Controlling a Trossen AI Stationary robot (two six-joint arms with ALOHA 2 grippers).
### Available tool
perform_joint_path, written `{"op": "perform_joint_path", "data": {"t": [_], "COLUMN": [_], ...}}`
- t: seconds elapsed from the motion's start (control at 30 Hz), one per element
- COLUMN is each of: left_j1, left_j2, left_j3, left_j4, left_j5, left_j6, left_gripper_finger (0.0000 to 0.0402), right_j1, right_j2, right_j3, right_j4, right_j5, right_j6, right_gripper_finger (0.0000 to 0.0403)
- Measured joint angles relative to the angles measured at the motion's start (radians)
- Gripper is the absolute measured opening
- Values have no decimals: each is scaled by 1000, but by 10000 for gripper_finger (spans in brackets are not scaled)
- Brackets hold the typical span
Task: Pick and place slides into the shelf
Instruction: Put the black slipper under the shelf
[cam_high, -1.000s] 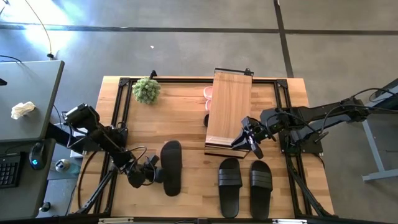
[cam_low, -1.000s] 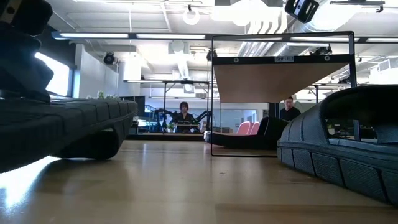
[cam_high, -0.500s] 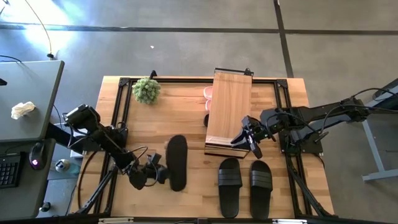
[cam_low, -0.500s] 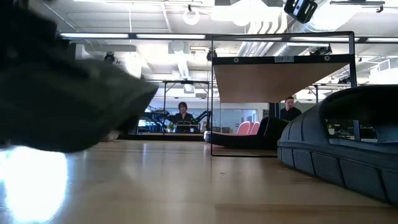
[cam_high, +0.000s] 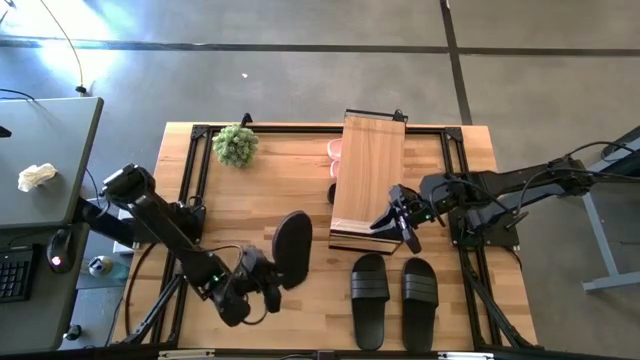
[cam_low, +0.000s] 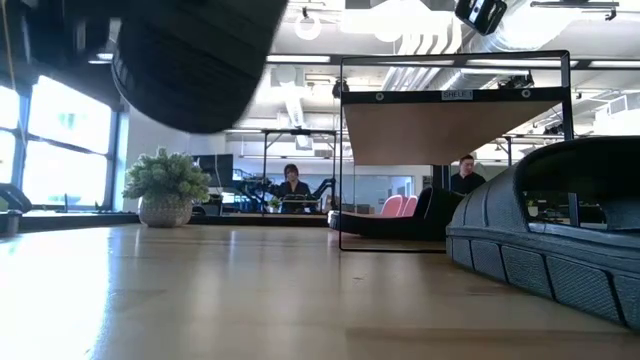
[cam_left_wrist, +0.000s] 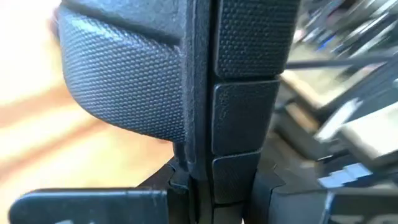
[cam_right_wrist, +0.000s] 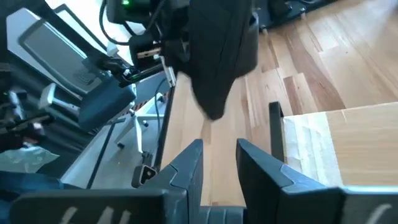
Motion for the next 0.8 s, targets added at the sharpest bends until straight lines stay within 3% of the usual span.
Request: {"op": "perform_joint_path", "data": {"t": [0.2, 0.37, 0.43, 0.5, 0.67, 0.8], "left_j1": [7, 48, 82, 118, 219, 273], "left_j2": [-8, 13, 21, 26, 65, 98], "left_j3": [395, 643, 679, 680, 650, 592], "left_j4": [-883, -1400, -1450, -1439, -1443, -1443], "left_j5": [21, 139, 205, 277, 438, 467], "left_j6": [-119, -144, -85, 67, 209, 252], "left_gripper_finger": [65, 65, 65, 65, 65, 65], "right_j1": [0, 0, 0, 0, 0, 0], "right_j2": [-8, -13, -15, -16, -17, -18], "right_j3": [1, 1, 1, 1, 1, 1], "right_j4": [16, 14, 15, 15, 15, 15], "right_j5": [-31, -38, -40, -40, -42, -42], "right_j6": [0, 0, 0, 0, 0, 3], "right_gripper_finger": [87, 87, 87, 87, 87, 87]}}
